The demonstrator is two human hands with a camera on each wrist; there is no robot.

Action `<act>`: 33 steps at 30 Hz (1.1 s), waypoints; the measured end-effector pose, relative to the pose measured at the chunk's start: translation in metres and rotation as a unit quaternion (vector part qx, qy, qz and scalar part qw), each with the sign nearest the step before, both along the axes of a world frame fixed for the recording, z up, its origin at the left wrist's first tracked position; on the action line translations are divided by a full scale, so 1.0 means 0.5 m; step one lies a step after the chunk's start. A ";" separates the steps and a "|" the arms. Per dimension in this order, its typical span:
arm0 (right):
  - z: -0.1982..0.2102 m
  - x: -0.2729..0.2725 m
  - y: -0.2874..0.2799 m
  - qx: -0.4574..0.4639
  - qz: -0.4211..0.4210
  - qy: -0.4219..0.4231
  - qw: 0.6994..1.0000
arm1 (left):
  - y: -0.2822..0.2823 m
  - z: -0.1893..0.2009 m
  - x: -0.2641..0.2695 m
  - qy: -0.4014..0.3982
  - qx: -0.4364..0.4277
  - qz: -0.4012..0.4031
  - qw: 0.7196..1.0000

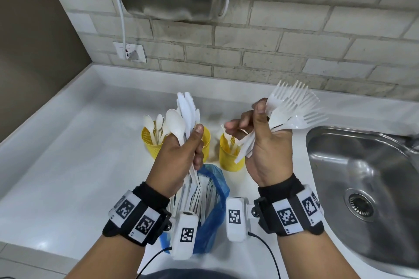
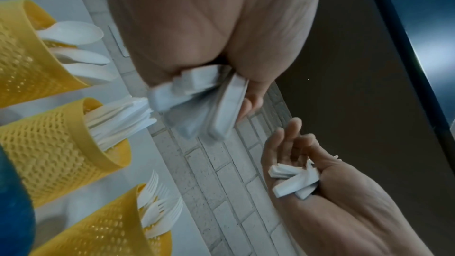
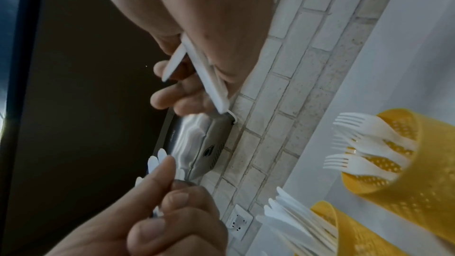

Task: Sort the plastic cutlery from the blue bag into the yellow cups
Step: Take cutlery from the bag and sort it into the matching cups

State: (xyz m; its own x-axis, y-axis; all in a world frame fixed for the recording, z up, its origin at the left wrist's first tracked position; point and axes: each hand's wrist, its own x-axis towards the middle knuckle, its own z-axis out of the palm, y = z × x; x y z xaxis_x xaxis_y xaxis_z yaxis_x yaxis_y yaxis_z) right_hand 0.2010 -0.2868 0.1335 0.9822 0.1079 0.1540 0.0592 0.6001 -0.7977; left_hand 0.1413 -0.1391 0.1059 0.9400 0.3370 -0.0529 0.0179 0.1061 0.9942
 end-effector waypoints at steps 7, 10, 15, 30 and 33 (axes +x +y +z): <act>0.002 0.007 0.015 -0.051 -0.043 -0.021 0.998 | -0.008 0.005 -0.002 0.052 -0.087 -0.044 0.994; 0.005 0.007 0.022 -0.098 -0.066 -0.067 0.991 | -0.013 0.008 0.000 0.085 -0.171 -0.066 0.979; -0.011 -0.018 0.043 -0.228 -0.050 -0.128 0.964 | -0.013 0.008 0.011 0.087 -0.303 -0.117 0.942; -0.101 -0.008 0.047 -0.364 -0.066 -0.153 0.916 | 0.010 -0.001 0.018 0.085 -0.334 -0.086 0.935; -0.100 -0.005 0.028 -0.369 -0.052 -0.141 0.917 | 0.010 0.003 0.016 0.099 -0.331 -0.081 0.935</act>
